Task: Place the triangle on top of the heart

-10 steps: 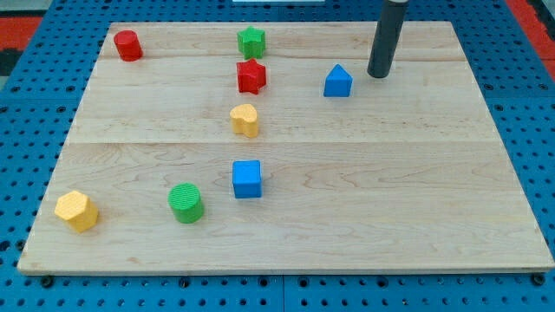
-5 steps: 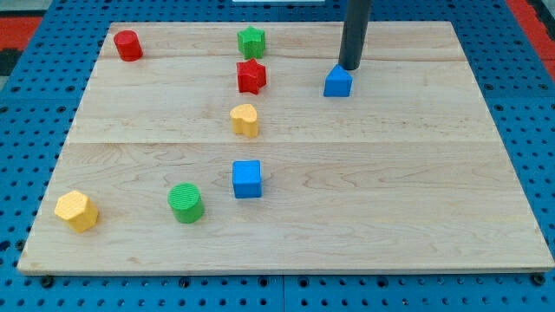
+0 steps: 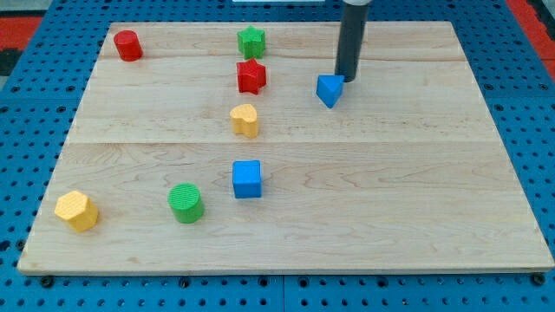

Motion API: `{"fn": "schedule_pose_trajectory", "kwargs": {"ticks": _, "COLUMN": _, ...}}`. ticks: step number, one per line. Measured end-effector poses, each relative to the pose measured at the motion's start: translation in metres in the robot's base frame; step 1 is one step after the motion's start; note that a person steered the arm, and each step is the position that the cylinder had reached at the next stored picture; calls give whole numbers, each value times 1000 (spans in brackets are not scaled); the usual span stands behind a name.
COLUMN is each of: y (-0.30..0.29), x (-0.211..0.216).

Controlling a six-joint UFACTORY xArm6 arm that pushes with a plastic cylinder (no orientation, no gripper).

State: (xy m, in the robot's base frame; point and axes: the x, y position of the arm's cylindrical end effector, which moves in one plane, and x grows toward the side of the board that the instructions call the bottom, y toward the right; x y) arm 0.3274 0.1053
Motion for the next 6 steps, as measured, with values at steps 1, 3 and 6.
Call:
{"fn": "schedule_pose_trajectory", "kwargs": {"ticks": 1, "y": -21, "x": 42}}
{"fn": "schedule_pose_trajectory", "kwargs": {"ticks": 3, "y": -65, "x": 50}}
{"fn": "schedule_pose_trajectory", "kwargs": {"ticks": 6, "y": -120, "x": 64}}
